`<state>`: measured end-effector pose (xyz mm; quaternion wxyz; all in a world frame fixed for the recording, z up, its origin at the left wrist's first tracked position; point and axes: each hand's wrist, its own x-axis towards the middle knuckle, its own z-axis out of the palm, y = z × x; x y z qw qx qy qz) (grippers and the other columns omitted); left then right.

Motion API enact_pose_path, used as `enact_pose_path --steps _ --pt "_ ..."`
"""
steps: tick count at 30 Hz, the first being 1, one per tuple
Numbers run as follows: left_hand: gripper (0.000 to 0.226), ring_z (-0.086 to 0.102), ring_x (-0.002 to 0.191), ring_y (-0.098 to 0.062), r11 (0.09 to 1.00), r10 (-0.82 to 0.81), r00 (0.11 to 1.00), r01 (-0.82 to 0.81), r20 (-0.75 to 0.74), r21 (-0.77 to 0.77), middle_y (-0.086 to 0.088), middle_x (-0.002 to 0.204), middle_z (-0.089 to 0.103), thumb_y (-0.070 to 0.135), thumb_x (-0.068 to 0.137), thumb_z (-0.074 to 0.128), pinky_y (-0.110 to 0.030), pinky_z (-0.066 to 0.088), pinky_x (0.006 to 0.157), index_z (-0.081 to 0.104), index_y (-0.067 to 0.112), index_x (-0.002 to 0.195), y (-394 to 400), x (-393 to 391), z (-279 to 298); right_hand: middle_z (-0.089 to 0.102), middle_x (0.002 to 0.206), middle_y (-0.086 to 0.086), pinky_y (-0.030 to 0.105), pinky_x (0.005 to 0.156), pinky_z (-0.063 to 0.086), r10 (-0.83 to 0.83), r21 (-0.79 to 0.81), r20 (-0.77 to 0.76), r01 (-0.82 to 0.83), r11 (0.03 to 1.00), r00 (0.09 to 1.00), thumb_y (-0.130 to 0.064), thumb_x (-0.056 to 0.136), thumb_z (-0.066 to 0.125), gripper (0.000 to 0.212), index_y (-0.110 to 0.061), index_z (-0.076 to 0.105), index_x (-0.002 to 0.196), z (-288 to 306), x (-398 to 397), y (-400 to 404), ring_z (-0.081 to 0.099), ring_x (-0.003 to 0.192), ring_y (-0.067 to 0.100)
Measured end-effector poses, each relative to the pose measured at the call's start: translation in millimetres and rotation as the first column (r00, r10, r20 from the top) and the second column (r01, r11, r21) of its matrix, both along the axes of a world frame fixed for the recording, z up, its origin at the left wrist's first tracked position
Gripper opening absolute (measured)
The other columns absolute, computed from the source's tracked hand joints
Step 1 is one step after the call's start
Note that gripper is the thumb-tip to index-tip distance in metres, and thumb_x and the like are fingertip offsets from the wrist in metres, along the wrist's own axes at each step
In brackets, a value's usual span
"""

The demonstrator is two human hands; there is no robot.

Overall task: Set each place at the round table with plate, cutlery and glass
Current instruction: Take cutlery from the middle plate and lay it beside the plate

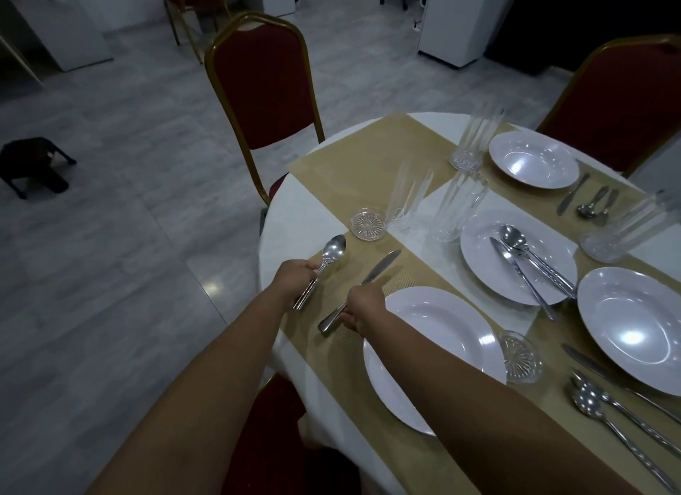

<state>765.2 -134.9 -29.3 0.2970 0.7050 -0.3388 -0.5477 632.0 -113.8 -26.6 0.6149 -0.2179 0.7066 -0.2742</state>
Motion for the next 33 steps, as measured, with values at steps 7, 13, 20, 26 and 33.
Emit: enact_pose_path --steps 7,13,20,26,33 --pt "0.026 0.063 0.092 -0.023 0.997 -0.076 0.996 0.075 0.041 0.015 -0.014 0.106 0.069 0.0 0.086 0.06 -0.033 0.053 0.087 0.072 0.008 0.108 -5.2 -4.6 -8.0 0.056 0.101 0.015 0.03 0.055 0.051 -0.084 0.06 -0.022 0.085 0.995 0.996 -0.005 0.095 0.035 0.025 -0.009 0.047 0.117 -5.1 8.9 -7.9 0.056 0.07 0.022" --pt "0.028 0.061 0.106 -0.023 0.993 -0.115 0.986 0.115 0.124 0.001 -0.011 0.113 0.067 0.002 0.086 0.062 -0.032 0.049 0.094 0.07 0.007 0.112 -10.3 -10.4 -14.4 0.06 0.114 0.016 0.051 0.082 0.058 -0.032 0.016 -0.095 0.034 0.999 0.995 -0.002 0.089 0.05 0.034 0.0 0.051 0.123 -21.4 13.9 -8.8 0.065 0.1 0.038" --pt "0.024 0.063 0.101 -0.018 0.987 -0.14 0.956 0.154 0.258 -0.036 -0.006 0.108 0.071 0.007 0.084 0.066 -0.023 0.045 0.079 0.074 0.016 0.105 -14.2 -20.7 -15.9 0.063 0.113 0.019 0.05 0.082 0.058 0.023 0.004 -0.233 -0.022 1.0 0.972 -0.005 0.084 0.055 0.029 -0.003 0.053 0.113 -25.5 16.1 -9.7 0.066 0.098 0.037" --pt "0.023 0.06 0.091 -0.014 0.974 -0.191 0.936 0.219 0.297 -0.065 -0.006 0.107 0.07 0.007 0.086 0.065 -0.024 0.044 0.076 0.073 0.014 0.107 -13.6 -22.4 -14.9 0.047 0.129 0.013 0.055 0.08 0.057 -0.026 0.02 -0.221 0.031 0.999 0.975 -0.003 0.093 0.044 0.047 -0.015 0.028 0.136 -14.3 14.1 -6.0 0.058 0.109 0.039" --pt "0.025 0.063 0.102 -0.019 0.953 -0.243 0.898 0.292 0.367 -0.083 -0.007 0.11 0.07 0.008 0.085 0.065 -0.023 0.044 0.081 0.072 0.013 0.109 -8.4 -15.8 -15.5 0.048 0.131 0.015 0.052 0.09 0.053 0.084 -0.035 -0.347 -0.103 0.994 0.934 -0.001 0.087 0.051 0.056 -0.01 0.025 0.136 -17.8 17.9 0.7 0.057 0.111 0.036"
